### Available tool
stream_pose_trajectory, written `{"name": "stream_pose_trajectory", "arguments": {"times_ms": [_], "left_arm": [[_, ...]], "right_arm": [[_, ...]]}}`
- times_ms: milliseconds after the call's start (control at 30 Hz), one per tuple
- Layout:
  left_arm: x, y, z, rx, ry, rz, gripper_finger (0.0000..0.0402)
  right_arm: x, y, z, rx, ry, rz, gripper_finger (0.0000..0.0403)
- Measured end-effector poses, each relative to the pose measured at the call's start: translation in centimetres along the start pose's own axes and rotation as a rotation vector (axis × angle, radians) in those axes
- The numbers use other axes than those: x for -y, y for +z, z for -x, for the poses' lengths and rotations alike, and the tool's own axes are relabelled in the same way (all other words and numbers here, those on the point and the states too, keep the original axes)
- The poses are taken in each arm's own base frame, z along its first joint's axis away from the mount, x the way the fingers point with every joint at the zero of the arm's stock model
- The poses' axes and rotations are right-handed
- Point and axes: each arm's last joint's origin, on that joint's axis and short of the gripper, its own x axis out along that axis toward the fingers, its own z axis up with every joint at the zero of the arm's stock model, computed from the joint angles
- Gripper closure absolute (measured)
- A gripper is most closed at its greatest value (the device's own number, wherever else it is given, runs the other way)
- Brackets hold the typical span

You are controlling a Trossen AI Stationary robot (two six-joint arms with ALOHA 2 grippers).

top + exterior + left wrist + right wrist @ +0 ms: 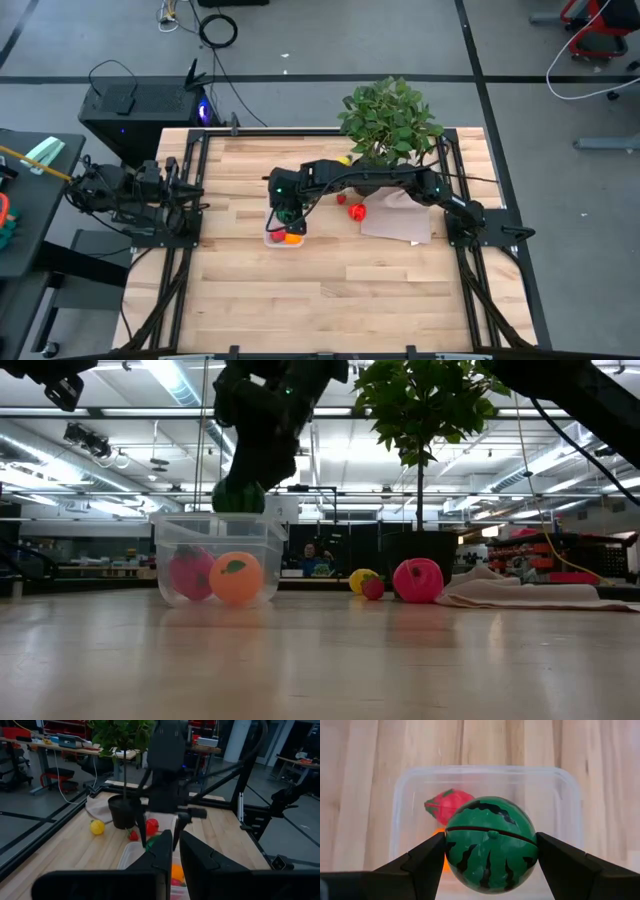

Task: Pick and placing Produce into tupperware
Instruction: Put the green watermelon into the transparent bin

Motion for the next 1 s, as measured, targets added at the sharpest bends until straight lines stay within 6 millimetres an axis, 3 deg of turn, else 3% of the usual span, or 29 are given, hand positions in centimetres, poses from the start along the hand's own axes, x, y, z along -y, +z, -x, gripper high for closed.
{"name": "stream_pose_trajectory", "arguments": {"times_ms": [133,1000], "left_arm": [[0.00,0.01,0.00,0.001,0.000,0.000,0.0356],[0.00,-0.01,-0.01,-0.001,0.000,0.000,0.0359]], "right_arm": [[-0.09,-0.09,-0.89,-0.009,-0.005,0.002,0.0111],[-0.05,-0.31,-0.74,-0.033,-0.010,0.000,0.0111]]}}
